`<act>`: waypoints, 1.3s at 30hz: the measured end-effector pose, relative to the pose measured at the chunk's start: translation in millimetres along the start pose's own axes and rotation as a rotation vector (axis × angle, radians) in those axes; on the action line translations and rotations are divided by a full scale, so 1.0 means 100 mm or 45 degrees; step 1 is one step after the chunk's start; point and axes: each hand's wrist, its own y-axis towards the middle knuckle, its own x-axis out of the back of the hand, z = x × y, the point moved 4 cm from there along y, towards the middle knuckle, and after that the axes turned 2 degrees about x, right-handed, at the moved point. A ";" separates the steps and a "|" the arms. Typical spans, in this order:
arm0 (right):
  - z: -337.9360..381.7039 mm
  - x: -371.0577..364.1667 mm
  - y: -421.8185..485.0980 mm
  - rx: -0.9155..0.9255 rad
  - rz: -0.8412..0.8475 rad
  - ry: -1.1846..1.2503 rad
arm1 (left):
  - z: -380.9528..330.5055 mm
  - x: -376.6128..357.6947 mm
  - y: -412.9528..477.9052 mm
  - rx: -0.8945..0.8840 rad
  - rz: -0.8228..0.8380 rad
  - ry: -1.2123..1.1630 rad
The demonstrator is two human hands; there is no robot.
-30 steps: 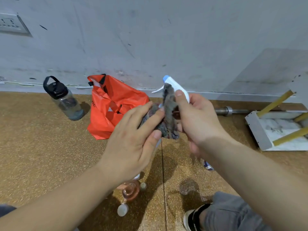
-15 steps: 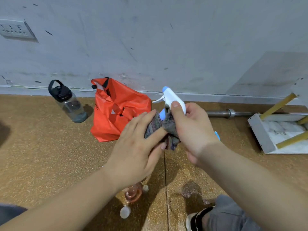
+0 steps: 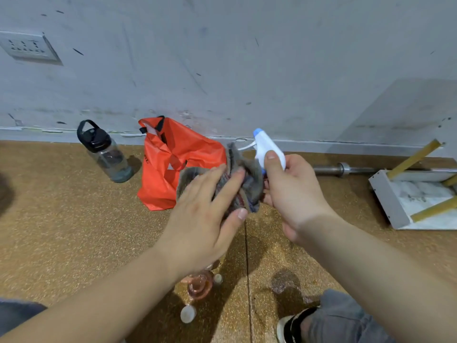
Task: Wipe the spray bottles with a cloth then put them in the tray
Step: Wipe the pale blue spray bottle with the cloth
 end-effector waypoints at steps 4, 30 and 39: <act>-0.02 -0.03 -0.05 0.052 0.059 0.014 | 0.19 -0.03 0.07 0.287 0.026 -0.572; 0.06 -0.02 0.05 0.145 0.416 0.020 | 0.06 0.03 0.03 0.446 0.147 -1.107; 0.09 0.03 0.07 0.149 0.415 -0.084 | 0.20 0.26 0.15 1.105 -0.187 -1.842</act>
